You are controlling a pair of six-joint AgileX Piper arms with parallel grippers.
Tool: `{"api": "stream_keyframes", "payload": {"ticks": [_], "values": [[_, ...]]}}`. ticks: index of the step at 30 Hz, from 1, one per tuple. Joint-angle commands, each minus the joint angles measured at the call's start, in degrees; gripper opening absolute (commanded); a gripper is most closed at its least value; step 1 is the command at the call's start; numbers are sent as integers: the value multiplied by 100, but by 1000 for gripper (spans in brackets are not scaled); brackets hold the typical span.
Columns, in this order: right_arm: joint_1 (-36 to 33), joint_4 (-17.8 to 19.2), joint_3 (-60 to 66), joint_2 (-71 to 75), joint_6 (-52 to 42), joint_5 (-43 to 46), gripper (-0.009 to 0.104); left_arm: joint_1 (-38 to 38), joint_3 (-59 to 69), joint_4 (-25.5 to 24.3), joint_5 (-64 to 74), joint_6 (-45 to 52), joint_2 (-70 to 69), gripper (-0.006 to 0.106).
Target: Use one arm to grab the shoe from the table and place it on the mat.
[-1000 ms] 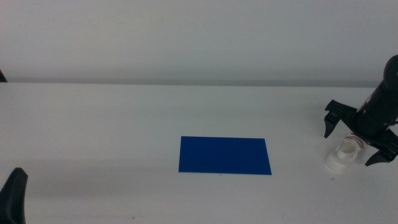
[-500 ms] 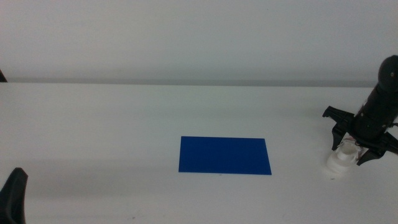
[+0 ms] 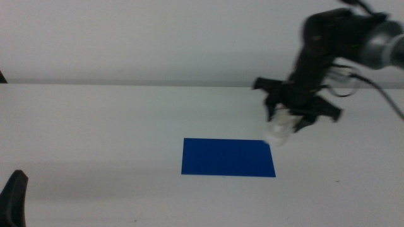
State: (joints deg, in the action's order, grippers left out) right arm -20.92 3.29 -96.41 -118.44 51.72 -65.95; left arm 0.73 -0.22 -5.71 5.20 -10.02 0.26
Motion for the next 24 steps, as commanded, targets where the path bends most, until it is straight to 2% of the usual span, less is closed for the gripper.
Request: {"api": "stream_keyframes", "payload": {"ticks": [1,5,11,16,18,19,21,23,24], "values": [[-396,94,-332,-255,324,-299,-2,-14,244,12,-66,-33,-235,94],[-896,120,-727,-559,739,-327,-2,-14,244,12,-66,-33,-235,94],[-1265,149,-826,-848,1259,-414,-2,-14,244,12,-66,-33,-235,94],[-1326,234,-826,-863,1318,-505,-2,-14,244,12,-66,-33,-235,94],[-1326,223,-826,-863,1043,-449,-2,-14,244,12,-66,-33,-235,94],[-1326,196,-826,-863,559,-369,-2,-14,244,12,-66,-33,-235,94],[-1326,134,-826,-863,-1057,-69,-2,-14,244,12,-66,-33,-235,94],[-1326,-5,-826,-863,-3428,-36,-2,-14,244,12,-66,-33,-235,94],[-1326,-30,-826,-863,-4245,-95,-2,-14,244,12,-66,-33,-235,94]]}}
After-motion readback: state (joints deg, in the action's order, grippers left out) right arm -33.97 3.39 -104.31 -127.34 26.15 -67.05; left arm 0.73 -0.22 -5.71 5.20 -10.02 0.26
